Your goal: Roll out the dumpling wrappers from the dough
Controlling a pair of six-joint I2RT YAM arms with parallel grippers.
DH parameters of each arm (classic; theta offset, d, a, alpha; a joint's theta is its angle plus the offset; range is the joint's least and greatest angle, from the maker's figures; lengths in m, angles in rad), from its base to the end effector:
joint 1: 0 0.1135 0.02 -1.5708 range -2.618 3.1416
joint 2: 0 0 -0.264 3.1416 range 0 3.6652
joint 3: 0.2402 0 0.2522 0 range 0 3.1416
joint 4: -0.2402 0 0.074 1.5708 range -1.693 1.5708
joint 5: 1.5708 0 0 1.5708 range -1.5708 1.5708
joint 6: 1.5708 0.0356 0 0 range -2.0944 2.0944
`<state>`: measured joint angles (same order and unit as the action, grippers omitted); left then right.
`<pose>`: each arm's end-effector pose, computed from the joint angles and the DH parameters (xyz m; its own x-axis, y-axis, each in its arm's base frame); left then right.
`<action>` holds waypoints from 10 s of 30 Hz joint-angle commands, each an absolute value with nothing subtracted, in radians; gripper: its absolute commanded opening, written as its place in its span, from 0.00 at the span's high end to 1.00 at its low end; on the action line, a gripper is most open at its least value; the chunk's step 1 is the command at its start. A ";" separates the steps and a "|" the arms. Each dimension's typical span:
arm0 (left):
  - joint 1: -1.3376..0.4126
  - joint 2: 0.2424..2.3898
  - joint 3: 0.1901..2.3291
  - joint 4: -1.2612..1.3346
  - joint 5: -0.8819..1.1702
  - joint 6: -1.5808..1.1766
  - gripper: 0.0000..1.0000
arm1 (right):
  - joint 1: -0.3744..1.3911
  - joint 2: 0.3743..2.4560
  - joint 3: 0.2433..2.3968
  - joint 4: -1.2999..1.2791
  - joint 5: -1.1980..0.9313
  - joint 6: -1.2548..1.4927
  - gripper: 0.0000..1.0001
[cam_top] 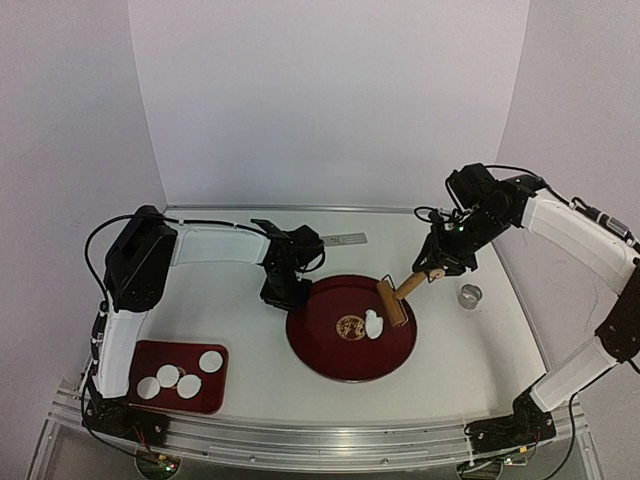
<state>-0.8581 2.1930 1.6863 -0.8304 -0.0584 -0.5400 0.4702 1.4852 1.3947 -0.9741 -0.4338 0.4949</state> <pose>0.2909 -0.3335 0.1550 -0.9294 0.2904 -0.2278 0.3132 0.9471 -0.0704 0.2592 0.1485 0.3212 -0.9677 -0.0084 -0.2521 -0.1513 0.8188 0.5538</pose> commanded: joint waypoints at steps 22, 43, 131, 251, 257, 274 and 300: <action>-1.103 2.091 1.496 -0.941 -0.202 -1.122 1.00 | 0.447 1.518 1.400 -0.956 -0.447 0.467 1.00; -1.111 2.092 1.473 -0.902 -0.177 -1.131 1.00 | 0.462 1.624 1.393 -0.930 -0.528 0.350 1.00; -1.098 1.995 1.357 -0.869 -0.235 -1.009 1.00 | 0.577 1.839 1.576 -1.032 -0.435 0.291 1.00; -1.065 2.060 1.418 -0.765 -0.255 -0.316 1.00 | 0.812 1.949 1.294 -1.014 0.107 0.135 1.00; -1.065 2.070 1.424 -0.757 -0.254 -0.323 1.00 | 0.812 1.908 1.243 -0.975 0.024 0.164 1.00; -1.065 2.063 1.424 -0.753 -0.264 -0.316 1.00 | 0.813 1.901 1.196 -0.939 0.010 0.181 1.00; -1.064 2.081 1.457 -0.759 -0.260 -0.307 1.00 | 0.812 1.918 1.183 -0.900 -0.073 0.169 1.00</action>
